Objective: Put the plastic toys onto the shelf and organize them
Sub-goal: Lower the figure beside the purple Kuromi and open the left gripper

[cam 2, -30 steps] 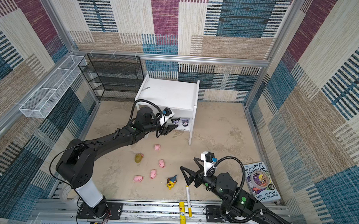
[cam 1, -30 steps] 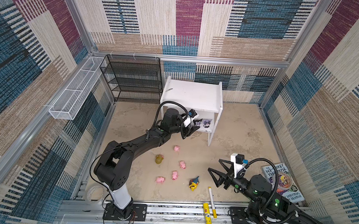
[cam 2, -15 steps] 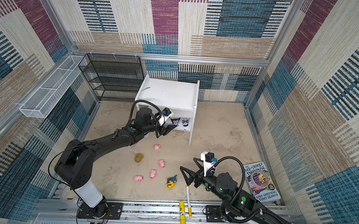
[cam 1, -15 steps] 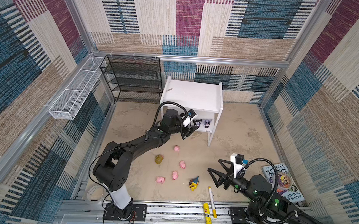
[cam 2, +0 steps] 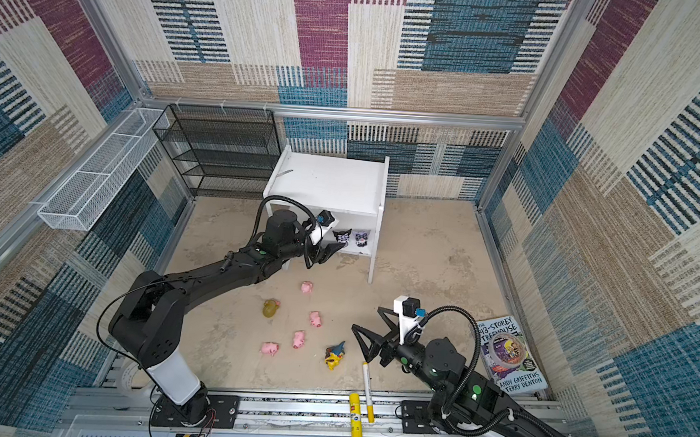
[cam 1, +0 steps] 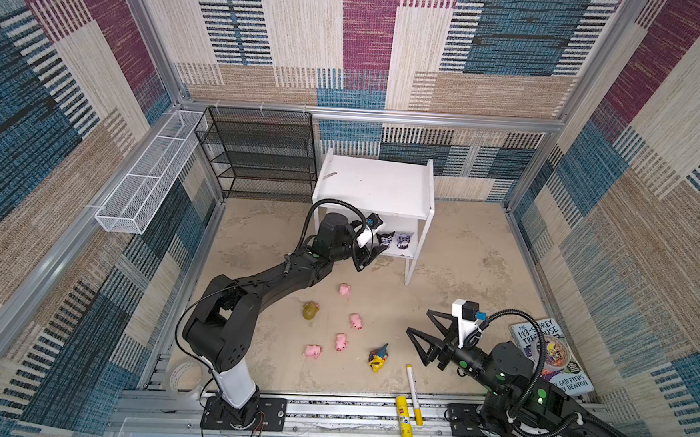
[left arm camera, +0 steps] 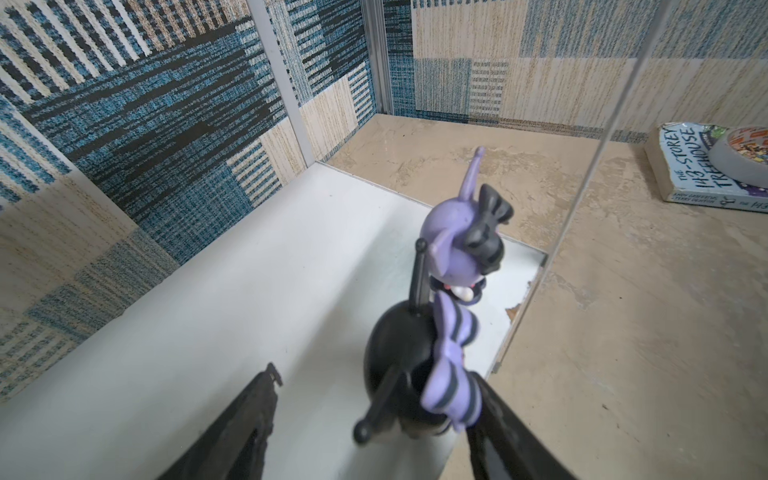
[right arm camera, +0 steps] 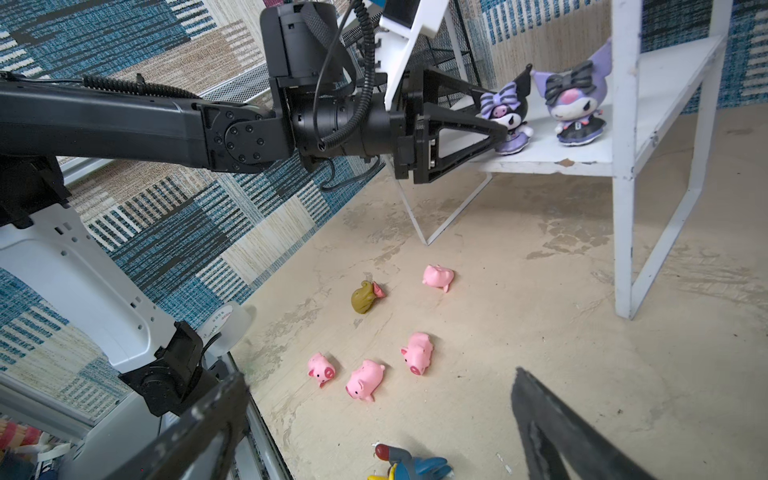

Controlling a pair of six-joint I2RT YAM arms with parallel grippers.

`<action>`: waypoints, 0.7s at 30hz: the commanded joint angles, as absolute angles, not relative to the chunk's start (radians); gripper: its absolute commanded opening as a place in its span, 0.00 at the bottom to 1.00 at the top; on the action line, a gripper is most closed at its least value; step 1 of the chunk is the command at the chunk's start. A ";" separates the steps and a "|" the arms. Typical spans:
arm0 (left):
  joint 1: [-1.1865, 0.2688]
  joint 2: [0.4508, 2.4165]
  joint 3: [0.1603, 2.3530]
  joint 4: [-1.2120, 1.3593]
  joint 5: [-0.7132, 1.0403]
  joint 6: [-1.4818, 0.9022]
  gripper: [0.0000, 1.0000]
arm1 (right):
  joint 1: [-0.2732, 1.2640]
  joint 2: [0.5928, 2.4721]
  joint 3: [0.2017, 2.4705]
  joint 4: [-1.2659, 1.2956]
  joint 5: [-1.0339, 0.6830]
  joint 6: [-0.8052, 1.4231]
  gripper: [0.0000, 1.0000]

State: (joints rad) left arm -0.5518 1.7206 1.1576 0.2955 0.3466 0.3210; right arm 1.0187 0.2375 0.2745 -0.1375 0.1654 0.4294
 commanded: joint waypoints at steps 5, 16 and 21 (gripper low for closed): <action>-0.549 1.736 1.178 0.331 0.313 0.318 0.72 | 1.018 0.233 0.275 -0.119 0.162 0.442 1.00; -0.549 1.744 1.181 0.342 0.287 0.316 0.72 | 1.019 0.227 0.268 -0.118 0.163 0.448 1.00; -0.549 1.743 1.177 0.348 0.284 0.312 0.72 | 1.019 0.227 0.266 -0.117 0.163 0.447 1.00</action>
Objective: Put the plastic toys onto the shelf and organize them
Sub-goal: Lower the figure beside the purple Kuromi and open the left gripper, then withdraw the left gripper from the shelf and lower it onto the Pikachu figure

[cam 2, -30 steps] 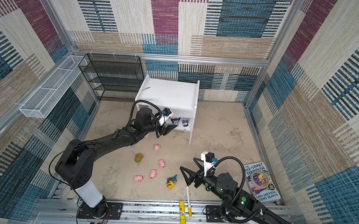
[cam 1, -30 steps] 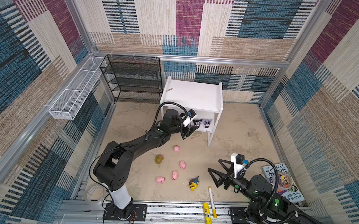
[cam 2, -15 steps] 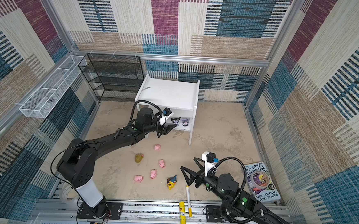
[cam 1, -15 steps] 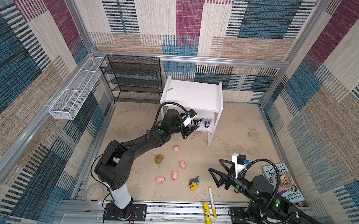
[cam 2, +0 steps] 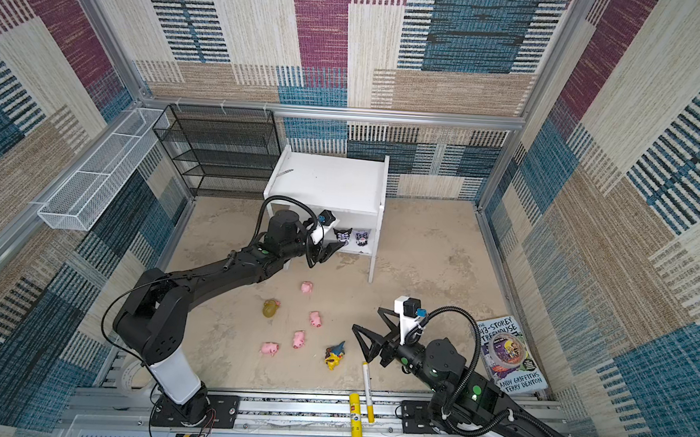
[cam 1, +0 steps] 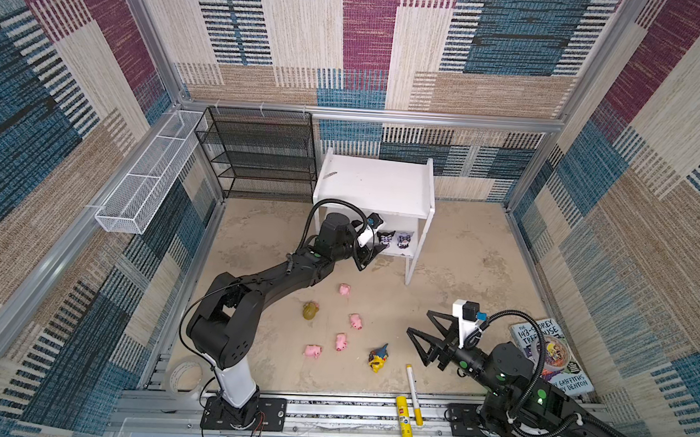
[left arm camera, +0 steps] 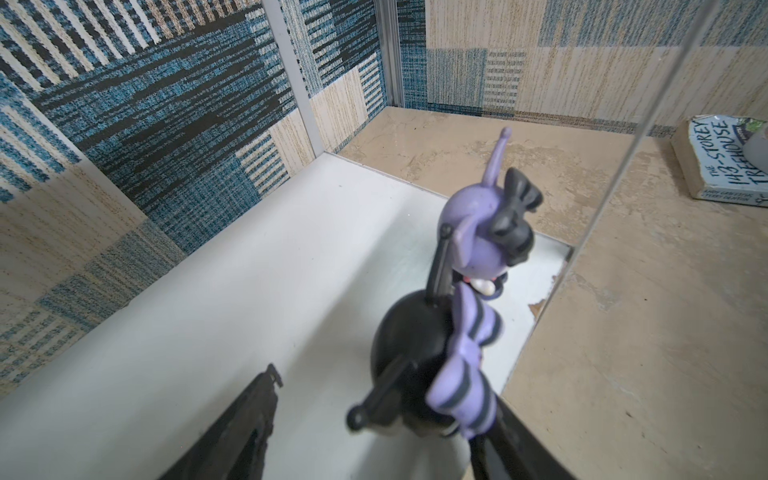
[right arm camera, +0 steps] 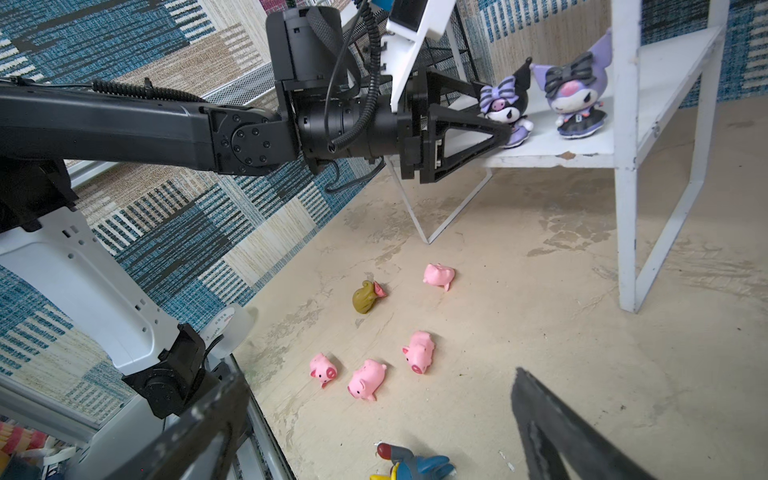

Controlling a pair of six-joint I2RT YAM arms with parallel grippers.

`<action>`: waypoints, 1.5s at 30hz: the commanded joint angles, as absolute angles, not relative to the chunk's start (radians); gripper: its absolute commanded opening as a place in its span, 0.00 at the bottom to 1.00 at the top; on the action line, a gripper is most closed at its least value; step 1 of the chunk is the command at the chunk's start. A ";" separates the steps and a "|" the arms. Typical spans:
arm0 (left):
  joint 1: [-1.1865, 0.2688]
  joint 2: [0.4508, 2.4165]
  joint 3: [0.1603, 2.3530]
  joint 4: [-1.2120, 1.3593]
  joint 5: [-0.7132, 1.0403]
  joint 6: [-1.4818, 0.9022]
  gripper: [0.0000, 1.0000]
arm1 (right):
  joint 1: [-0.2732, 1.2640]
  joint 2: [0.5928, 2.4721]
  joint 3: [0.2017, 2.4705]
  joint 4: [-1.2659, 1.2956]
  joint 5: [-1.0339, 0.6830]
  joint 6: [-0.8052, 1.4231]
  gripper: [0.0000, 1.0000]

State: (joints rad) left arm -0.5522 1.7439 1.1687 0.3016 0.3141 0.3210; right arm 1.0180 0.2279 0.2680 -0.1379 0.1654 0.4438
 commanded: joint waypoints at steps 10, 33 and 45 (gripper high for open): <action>-0.549 1.695 1.140 0.362 0.312 0.298 0.73 | 1.018 0.225 0.264 -0.112 0.156 0.449 1.00; -0.745 1.092 0.745 0.082 0.010 0.036 0.77 | 1.018 0.587 0.265 -0.143 0.036 0.594 0.99; -0.858 0.822 0.554 -0.152 0.013 -0.164 0.77 | 1.019 0.631 0.233 -0.187 -0.107 0.666 0.97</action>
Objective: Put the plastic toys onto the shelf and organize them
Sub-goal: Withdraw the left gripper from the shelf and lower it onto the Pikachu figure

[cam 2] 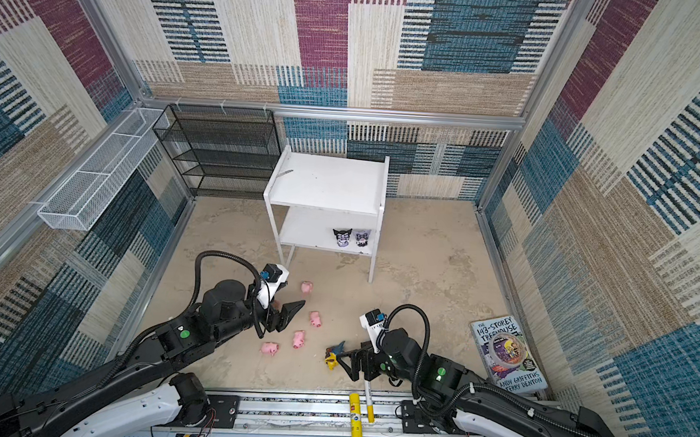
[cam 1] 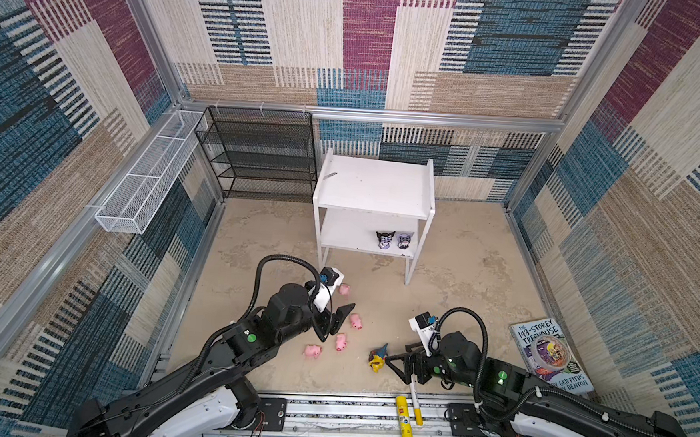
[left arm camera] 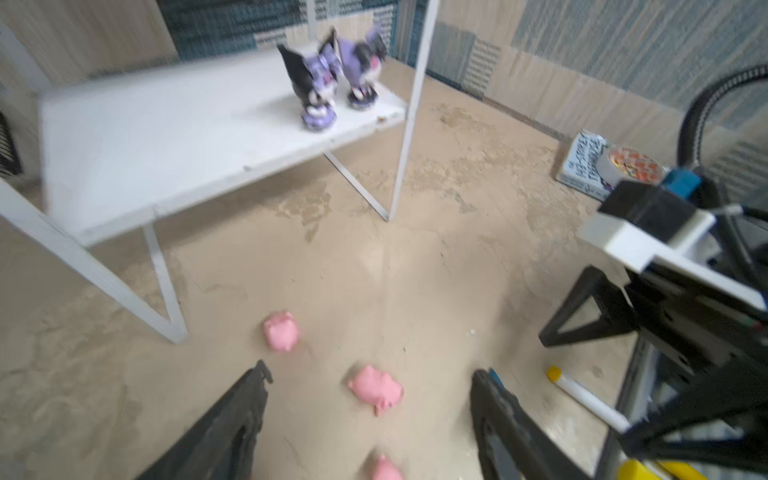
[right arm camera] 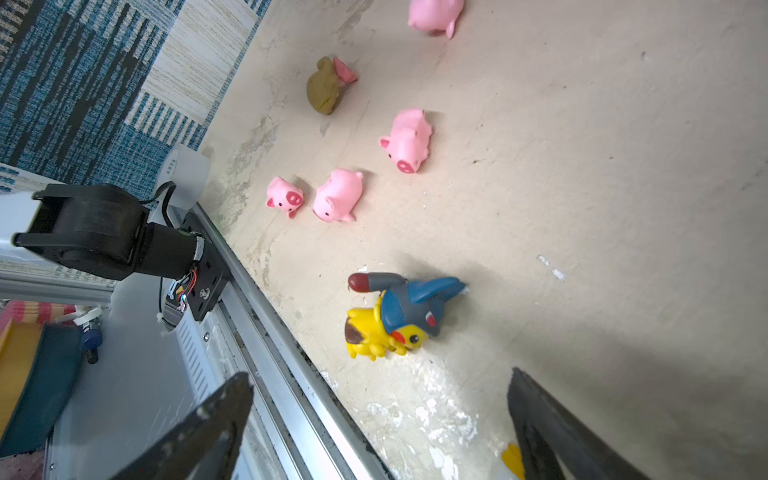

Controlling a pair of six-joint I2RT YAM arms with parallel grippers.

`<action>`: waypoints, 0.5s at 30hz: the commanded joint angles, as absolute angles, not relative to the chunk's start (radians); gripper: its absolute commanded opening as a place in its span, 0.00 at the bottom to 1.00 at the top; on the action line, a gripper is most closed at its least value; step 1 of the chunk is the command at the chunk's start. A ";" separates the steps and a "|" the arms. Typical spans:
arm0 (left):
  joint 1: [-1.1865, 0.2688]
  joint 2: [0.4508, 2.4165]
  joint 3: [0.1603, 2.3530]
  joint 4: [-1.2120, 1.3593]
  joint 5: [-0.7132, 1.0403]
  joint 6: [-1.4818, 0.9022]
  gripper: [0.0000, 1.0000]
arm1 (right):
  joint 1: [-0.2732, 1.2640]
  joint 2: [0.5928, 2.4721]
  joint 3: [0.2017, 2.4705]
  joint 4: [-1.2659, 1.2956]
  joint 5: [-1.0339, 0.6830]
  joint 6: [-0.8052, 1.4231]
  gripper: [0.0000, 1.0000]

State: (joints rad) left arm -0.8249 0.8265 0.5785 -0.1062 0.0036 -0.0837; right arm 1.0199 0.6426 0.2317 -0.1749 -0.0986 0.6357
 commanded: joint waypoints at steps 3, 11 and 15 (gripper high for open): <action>-0.917 0.856 0.523 -0.157 0.052 -0.209 0.73 | 1.019 0.635 0.243 -0.228 -0.047 0.707 0.98; -1.102 1.027 0.529 -0.133 0.043 -0.180 0.64 | 1.019 0.703 0.297 -0.365 0.061 0.813 0.97; -1.139 1.129 0.560 -0.097 0.028 -0.174 0.60 | 1.020 0.670 0.308 -0.418 0.128 0.863 0.96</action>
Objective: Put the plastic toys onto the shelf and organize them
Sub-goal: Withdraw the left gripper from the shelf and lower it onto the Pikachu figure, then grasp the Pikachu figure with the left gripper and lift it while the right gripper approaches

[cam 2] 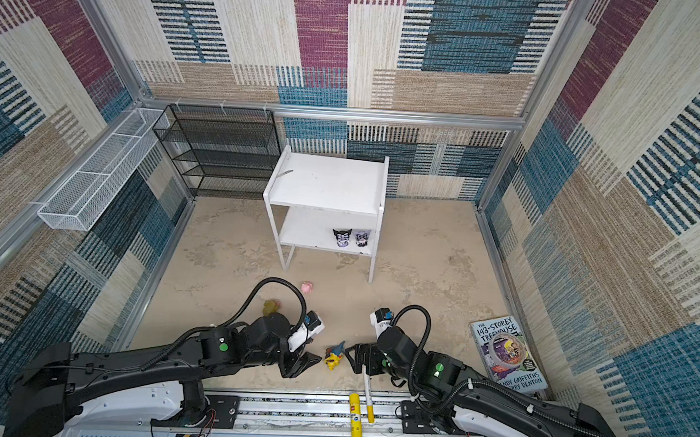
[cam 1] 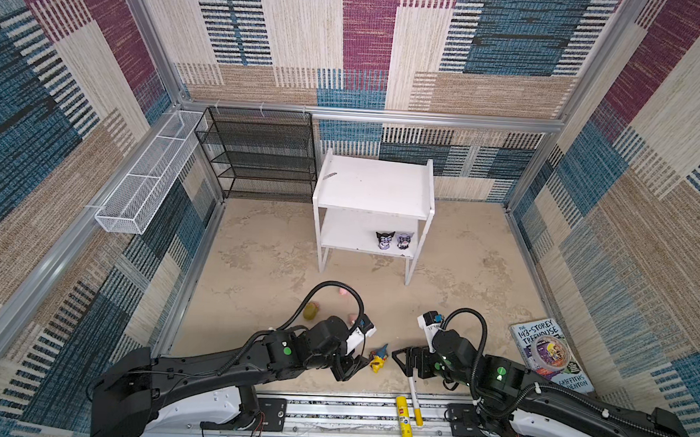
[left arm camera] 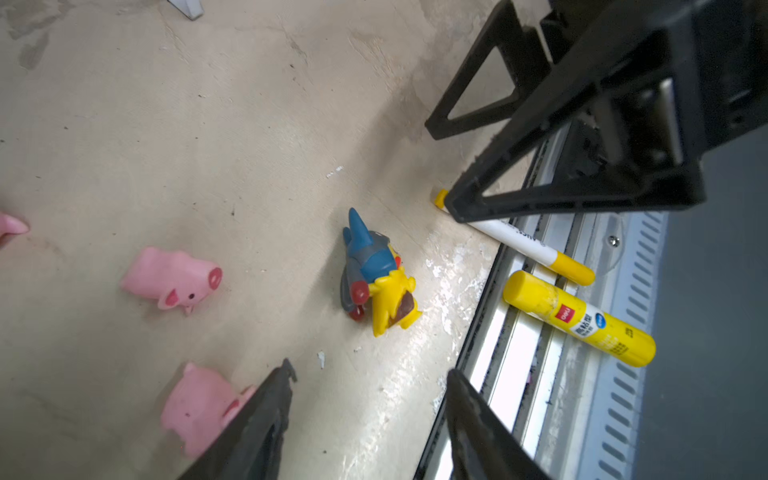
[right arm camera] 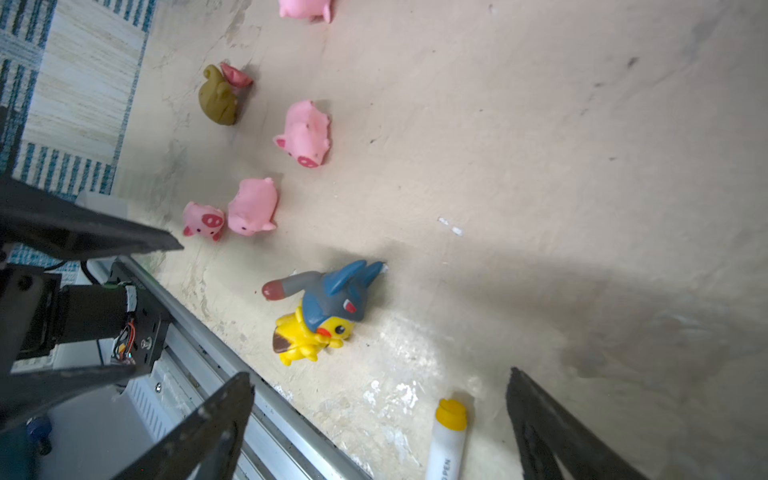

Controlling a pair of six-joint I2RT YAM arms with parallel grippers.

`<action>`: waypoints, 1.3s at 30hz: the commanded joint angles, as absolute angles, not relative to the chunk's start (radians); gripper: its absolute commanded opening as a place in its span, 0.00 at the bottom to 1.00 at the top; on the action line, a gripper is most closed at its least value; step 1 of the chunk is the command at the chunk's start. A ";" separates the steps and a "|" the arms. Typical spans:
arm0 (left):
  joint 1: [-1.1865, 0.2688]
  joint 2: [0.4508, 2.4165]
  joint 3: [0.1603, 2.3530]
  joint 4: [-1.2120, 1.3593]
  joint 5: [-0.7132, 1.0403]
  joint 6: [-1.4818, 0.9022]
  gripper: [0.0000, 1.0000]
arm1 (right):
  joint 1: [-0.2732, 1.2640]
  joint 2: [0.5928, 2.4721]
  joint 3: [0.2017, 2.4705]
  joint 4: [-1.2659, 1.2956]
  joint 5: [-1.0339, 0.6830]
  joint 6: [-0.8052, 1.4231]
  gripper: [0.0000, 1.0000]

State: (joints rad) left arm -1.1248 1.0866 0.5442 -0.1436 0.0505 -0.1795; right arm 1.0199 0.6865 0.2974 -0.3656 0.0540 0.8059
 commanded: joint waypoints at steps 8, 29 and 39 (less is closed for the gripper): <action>-1.148 1.273 0.591 0.003 0.004 -0.158 0.48 | 1.020 0.594 0.304 -0.444 0.164 0.888 0.95; -1.143 1.361 0.574 0.104 -0.056 -0.123 0.00 | 1.019 0.563 0.251 -0.269 0.085 0.826 0.96; -1.071 0.993 0.323 0.385 0.058 -0.158 0.00 | 1.020 0.454 0.138 0.038 -0.079 0.814 1.00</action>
